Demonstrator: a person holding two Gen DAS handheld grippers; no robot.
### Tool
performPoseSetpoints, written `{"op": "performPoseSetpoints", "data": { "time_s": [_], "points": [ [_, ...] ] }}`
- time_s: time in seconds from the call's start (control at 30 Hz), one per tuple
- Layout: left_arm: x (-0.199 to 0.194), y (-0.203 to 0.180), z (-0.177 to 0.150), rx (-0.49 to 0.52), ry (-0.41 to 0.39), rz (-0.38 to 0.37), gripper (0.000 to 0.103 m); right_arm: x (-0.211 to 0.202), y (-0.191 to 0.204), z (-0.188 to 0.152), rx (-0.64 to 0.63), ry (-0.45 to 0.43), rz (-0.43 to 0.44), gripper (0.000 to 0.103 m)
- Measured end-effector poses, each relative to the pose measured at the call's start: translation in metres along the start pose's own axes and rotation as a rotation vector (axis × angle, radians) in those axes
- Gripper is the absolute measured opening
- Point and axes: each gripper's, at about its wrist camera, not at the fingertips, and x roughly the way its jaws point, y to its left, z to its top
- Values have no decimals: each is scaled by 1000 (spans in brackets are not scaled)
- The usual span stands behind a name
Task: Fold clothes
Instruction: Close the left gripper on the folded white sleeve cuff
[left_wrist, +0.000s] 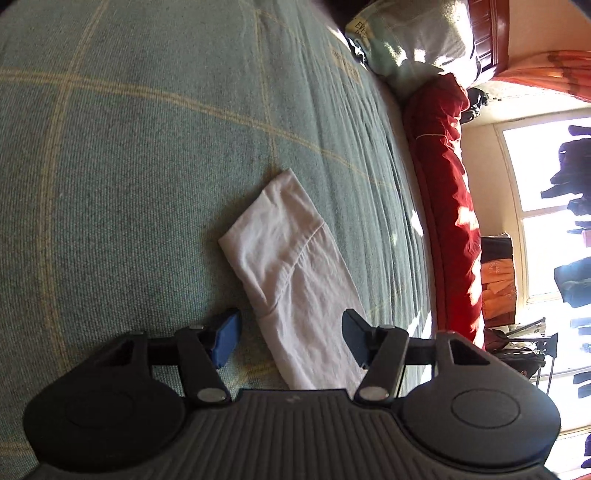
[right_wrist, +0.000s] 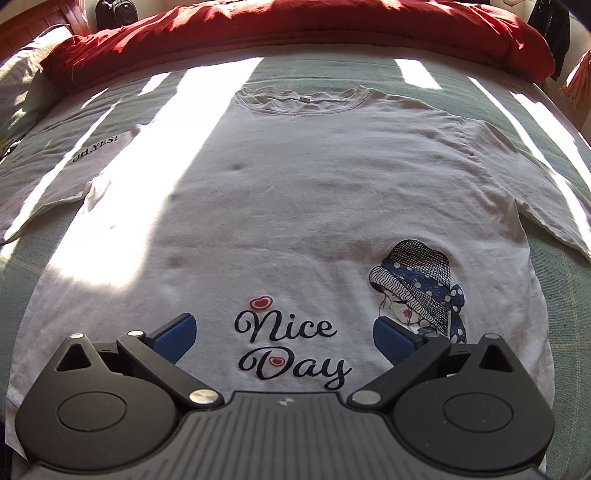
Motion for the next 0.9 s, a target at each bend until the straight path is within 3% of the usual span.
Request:
{"op": "performPoseSetpoints", "data": {
  "time_s": [0.27, 0.4, 0.53, 0.9],
  "points": [
    [14, -8, 12, 29, -65, -10, 60, -4, -4, 5, 49, -30, 46, 103],
    [4, -4, 0, 41, -46, -43, 60, 9, -8, 0, 112, 17, 112, 103],
    [4, 3, -6, 53, -58, -70, 60, 18, -8, -6, 113, 27, 109, 103],
    [12, -5, -4, 102, -123, -46, 58, 23, -3, -9, 60, 21, 79, 103]
  ]
}}
